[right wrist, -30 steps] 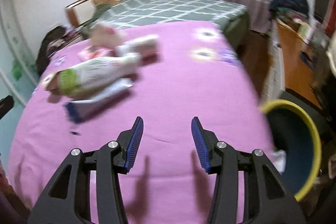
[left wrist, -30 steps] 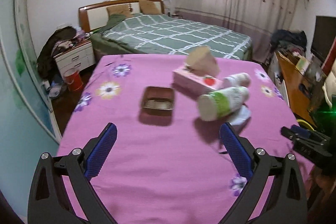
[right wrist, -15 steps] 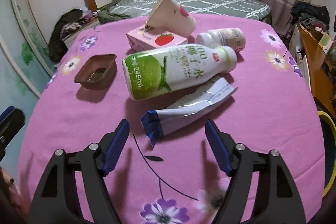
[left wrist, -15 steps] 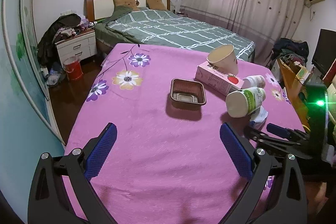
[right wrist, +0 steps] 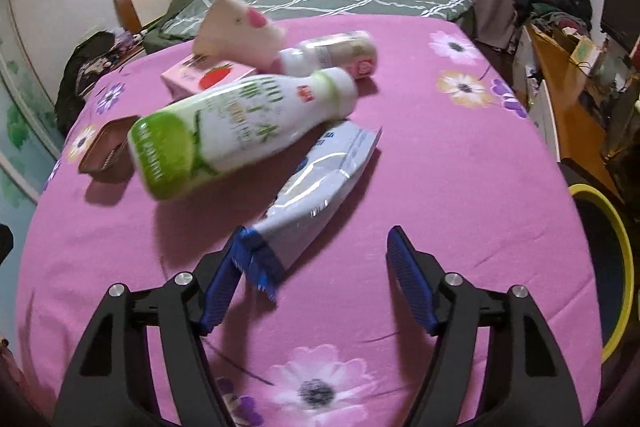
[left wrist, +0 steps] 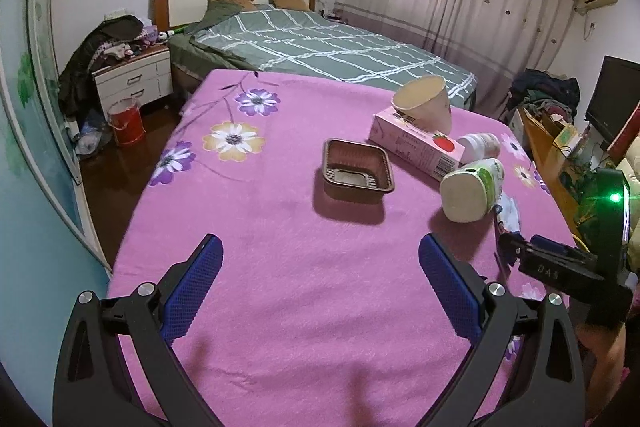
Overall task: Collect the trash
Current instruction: 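Close the right gripper on the squeeze pouch and lift it, then carry the squeeze pouch over the yellow bin and open the right gripper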
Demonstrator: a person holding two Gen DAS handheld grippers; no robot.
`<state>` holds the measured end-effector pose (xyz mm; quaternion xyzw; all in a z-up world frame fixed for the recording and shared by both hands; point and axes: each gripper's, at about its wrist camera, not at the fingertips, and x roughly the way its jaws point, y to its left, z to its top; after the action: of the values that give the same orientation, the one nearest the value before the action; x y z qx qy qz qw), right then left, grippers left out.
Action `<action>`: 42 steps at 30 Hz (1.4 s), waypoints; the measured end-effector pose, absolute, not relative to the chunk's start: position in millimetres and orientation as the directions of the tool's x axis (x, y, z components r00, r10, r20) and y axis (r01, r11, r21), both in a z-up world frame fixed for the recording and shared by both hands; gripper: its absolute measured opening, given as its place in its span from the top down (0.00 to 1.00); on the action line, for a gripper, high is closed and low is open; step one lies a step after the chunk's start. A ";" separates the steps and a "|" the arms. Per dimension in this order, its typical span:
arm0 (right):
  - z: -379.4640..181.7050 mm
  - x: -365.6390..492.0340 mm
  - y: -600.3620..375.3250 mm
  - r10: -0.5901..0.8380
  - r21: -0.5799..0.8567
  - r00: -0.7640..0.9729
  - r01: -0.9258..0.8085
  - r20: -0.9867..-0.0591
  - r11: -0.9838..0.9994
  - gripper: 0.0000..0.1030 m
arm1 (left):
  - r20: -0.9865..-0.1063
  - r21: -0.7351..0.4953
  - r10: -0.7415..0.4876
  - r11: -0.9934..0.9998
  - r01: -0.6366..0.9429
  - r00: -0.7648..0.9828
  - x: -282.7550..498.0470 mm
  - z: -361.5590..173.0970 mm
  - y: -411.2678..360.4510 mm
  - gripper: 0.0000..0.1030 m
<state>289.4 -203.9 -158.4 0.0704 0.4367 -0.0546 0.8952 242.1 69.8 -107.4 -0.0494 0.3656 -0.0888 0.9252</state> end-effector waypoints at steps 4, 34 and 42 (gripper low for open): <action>-155.6 300.0 -197.1 -0.041 0.066 0.612 0.151 -0.790 0.986 0.37 | -0.671 -0.156 -0.219 0.976 0.154 0.708 243.5 -108.3 59.3 0.06; -144.3 238.9 -341.9 -0.177 0.067 0.591 0.367 -0.787 0.928 0.69 | -0.690 -0.125 -0.259 0.963 0.241 0.676 251.9 -106.2 -8.4 0.06; -152.0 216.7 -409.5 -0.286 0.035 0.543 0.505 -0.790 0.862 0.68 | -0.701 -0.105 -0.273 0.953 0.283 0.659 266.4 -107.6 -43.2 0.06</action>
<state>216.7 -409.5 -152.0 0.1304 0.4205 -0.2278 0.8685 266.4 -43.2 -107.6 0.0064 0.3836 -0.1527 0.9108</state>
